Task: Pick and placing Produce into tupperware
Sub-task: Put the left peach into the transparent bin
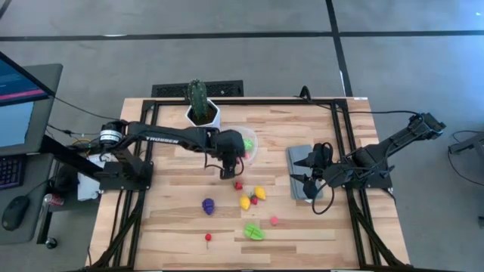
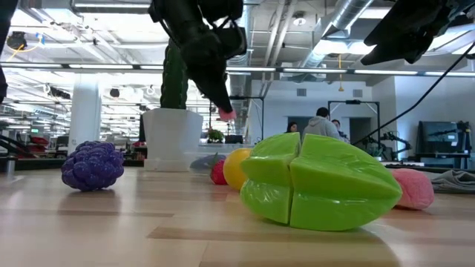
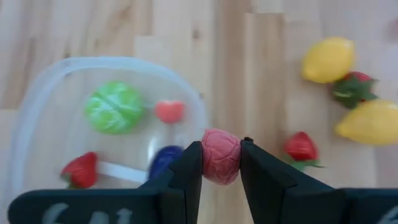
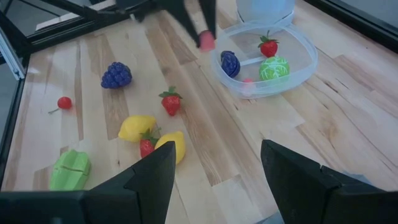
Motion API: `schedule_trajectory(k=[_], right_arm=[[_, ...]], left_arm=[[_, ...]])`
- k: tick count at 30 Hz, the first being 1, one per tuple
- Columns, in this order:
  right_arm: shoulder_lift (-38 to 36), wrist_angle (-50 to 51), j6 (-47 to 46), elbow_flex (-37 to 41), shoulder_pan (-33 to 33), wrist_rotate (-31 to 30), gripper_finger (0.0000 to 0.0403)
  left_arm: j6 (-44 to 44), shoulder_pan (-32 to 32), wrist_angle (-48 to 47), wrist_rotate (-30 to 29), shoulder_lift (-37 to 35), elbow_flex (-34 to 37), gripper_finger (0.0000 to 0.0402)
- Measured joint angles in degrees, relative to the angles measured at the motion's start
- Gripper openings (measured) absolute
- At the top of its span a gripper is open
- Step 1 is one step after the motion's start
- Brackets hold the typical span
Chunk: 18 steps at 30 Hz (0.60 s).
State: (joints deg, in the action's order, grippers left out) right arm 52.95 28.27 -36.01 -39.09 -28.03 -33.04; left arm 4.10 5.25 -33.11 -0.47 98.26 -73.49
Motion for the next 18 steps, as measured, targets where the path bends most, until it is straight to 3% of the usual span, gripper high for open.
schedule_trajectory(k=[8,18], right_arm=[[-0.01,0.0,0.41,0.0,0.0,-0.01,0.026],[-0.01,-0.02,0.43,0.0,0.24,-0.75,0.026]], left_arm=[[-1.6,3.96,0.93,-1.87,0.0,0.0,0.0088],[-3.84,4.45,1.14,-6.96,0.05,0.0,0.0088]])
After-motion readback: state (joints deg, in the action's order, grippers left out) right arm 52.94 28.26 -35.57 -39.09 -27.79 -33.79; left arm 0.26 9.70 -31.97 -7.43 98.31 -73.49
